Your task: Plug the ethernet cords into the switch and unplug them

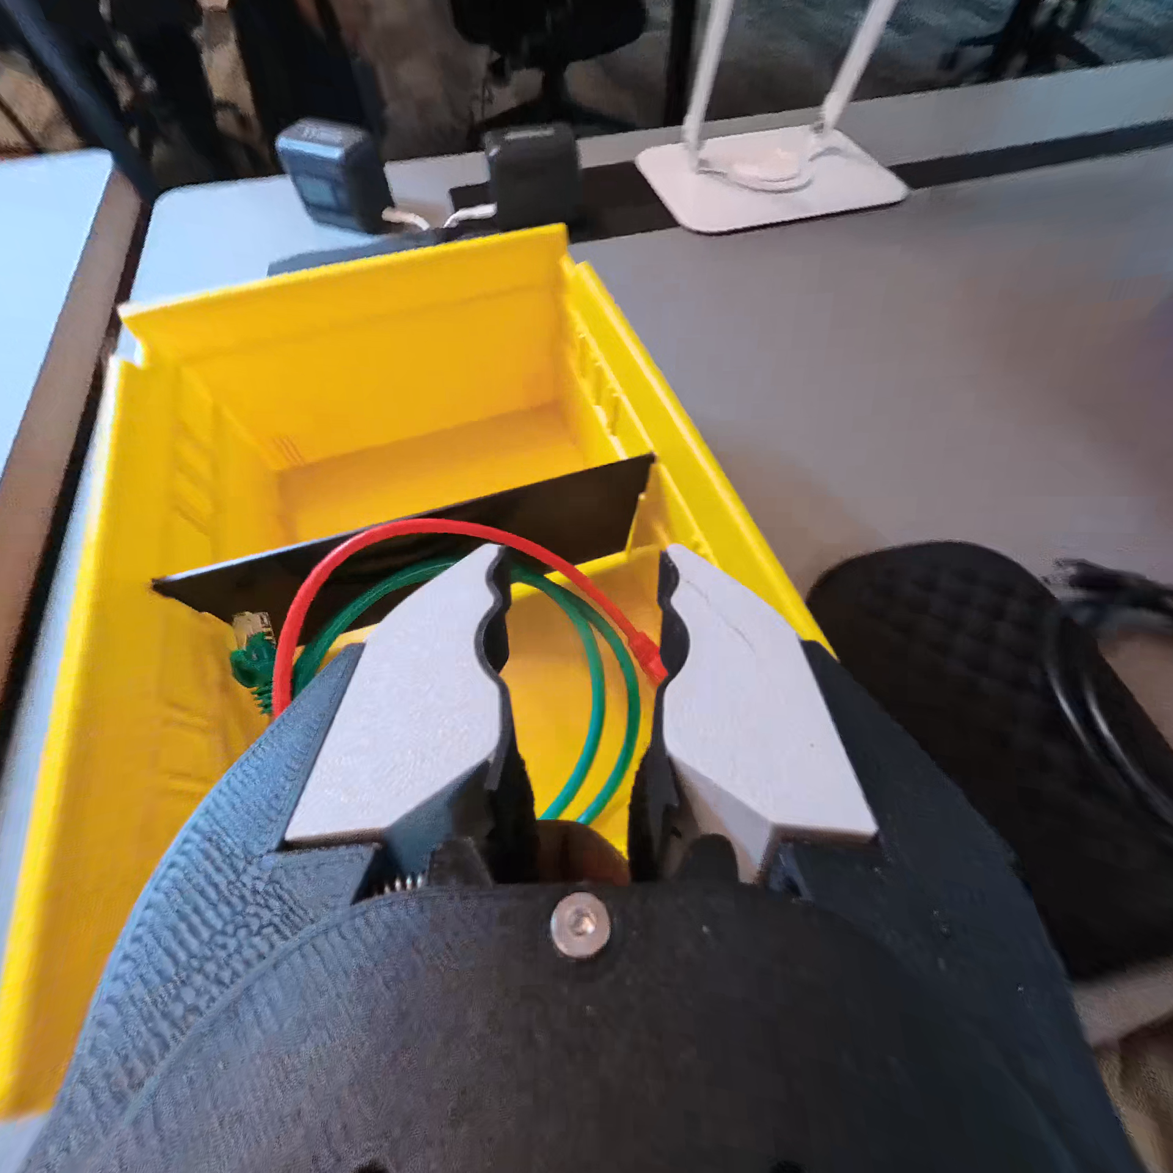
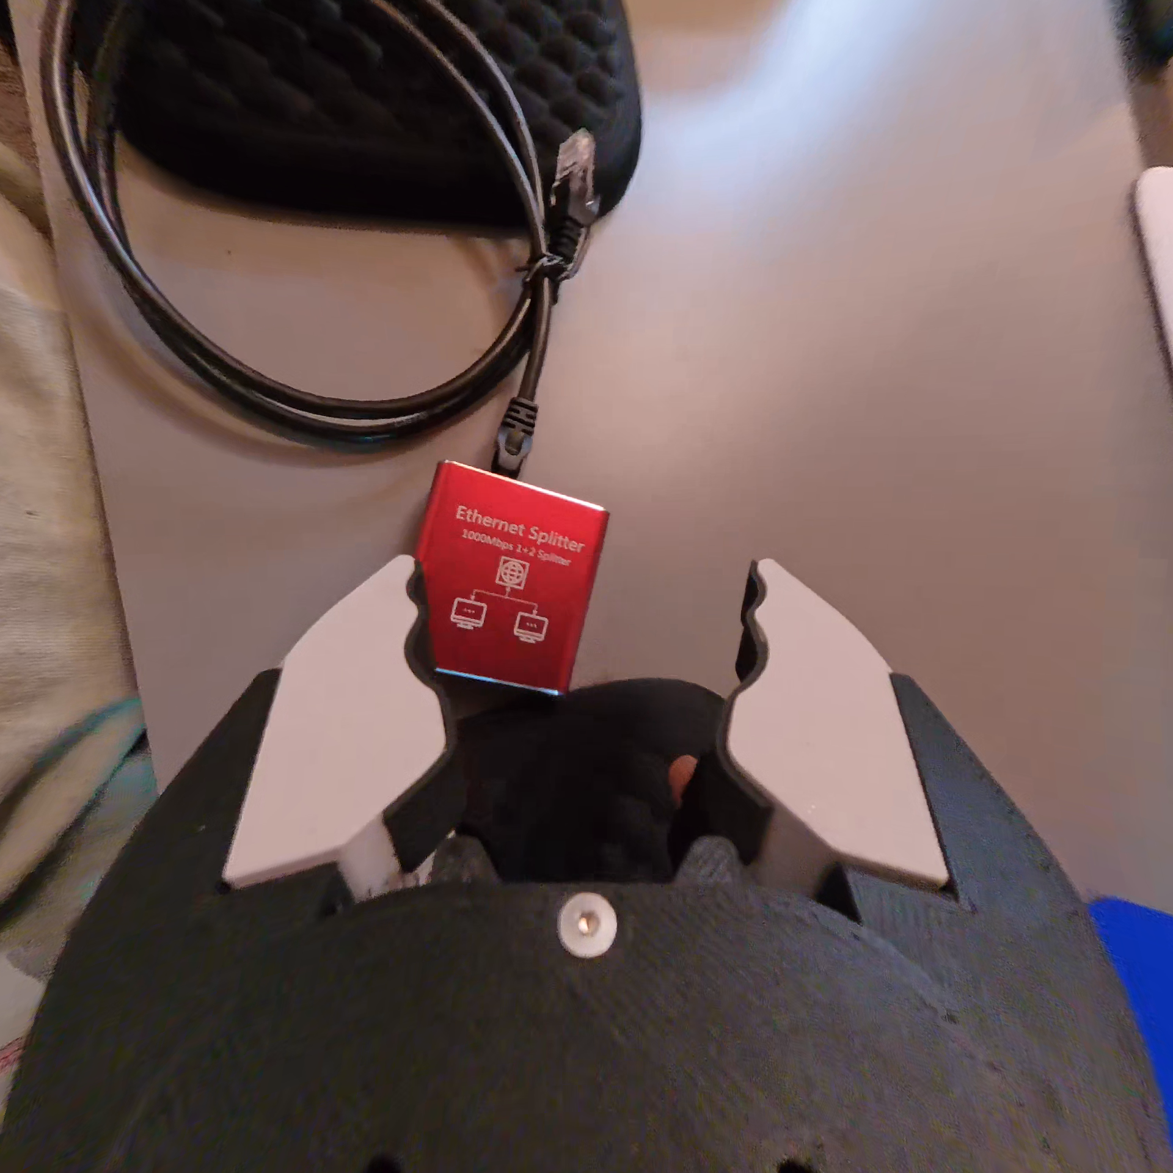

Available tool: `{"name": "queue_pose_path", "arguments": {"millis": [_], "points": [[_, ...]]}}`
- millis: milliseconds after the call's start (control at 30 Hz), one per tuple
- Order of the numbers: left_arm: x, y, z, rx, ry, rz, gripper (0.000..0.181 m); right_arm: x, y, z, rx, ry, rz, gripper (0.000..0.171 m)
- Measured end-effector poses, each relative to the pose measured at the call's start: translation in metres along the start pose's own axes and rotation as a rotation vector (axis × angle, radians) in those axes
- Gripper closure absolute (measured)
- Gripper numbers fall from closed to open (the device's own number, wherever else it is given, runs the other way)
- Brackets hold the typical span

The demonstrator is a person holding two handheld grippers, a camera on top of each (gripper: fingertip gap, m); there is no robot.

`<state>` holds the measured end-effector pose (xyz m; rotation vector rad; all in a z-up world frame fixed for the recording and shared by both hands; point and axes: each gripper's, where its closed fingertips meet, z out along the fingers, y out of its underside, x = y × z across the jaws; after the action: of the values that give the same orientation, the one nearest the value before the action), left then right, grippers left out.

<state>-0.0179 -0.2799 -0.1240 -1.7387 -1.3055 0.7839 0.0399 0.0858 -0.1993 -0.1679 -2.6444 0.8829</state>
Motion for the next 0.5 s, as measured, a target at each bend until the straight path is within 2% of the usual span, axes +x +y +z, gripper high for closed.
{"name": "queue_pose_path", "arguments": {"millis": [33,200,433,500], "points": [[-0.003,0.003,0.01,-0.012,-0.002,-0.045,0.136,0.002,0.0,-0.004,0.006,0.022,0.0,0.076],[-0.026,0.024,0.043,-0.112,-0.122,-0.149,0.135,0.008,-0.001,-0.021,0.034,0.1,-0.007,0.077],[-0.031,0.029,0.057,-0.189,-0.271,-0.076,0.132,0.008,-0.003,-0.027,0.049,0.125,-0.024,0.078],[-0.03,0.034,0.062,-0.23,-0.294,-0.051,0.139,0.008,-0.003,-0.026,0.048,0.131,-0.025,0.078]]}}
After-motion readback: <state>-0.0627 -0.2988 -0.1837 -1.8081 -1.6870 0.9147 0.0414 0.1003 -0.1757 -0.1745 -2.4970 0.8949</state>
